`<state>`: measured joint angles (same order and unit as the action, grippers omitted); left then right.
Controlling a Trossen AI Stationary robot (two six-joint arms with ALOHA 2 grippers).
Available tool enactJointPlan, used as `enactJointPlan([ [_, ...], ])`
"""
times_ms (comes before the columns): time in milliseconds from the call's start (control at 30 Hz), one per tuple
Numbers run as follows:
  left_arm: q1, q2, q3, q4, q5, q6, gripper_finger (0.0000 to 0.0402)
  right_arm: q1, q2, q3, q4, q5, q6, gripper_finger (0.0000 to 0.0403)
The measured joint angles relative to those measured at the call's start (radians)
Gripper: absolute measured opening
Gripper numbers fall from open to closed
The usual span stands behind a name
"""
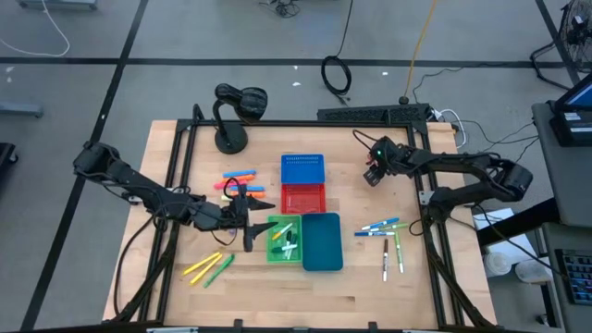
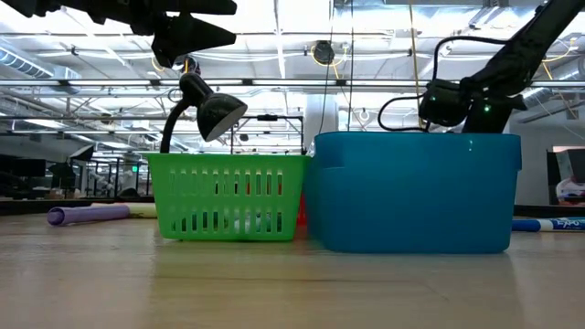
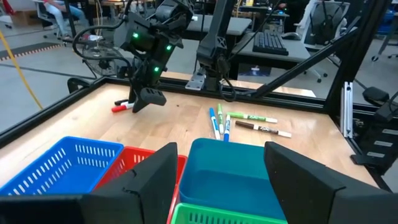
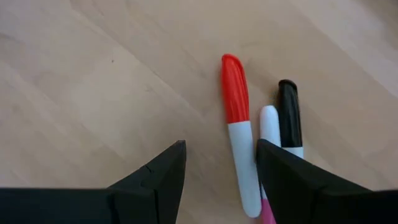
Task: Pick & Place Markers
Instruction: Put the small red highlighter pen into the green bin
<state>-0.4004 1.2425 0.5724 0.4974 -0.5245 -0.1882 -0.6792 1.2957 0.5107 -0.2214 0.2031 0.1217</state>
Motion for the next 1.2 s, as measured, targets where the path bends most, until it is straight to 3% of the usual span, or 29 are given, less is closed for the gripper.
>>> enactJointPlan([
  [367,0.0,0.0,0.0,0.0,0.0,0.0,0.0246,-0.013,-0.003,-0.043,0.038,-0.12,-0.009,0.0183],
  [833,0.0,0.0,0.0,0.0,0.0,0.0,0.0246,-0.012,-0.001,-0.068,0.118,-0.055,0.077,0.0181],
  [1000,0.0,0.0,0.0,0.0,0.0,0.001,0.0246,-0.012,0.0,-0.069,0.148,-0.04,0.077,0.0151],
  [1200,0.0,0.0,0.0,-0.001,0.0,0.001,0.0246,-0.012,0.001,-0.069,0.147,-0.019,0.076,0.0083],
])
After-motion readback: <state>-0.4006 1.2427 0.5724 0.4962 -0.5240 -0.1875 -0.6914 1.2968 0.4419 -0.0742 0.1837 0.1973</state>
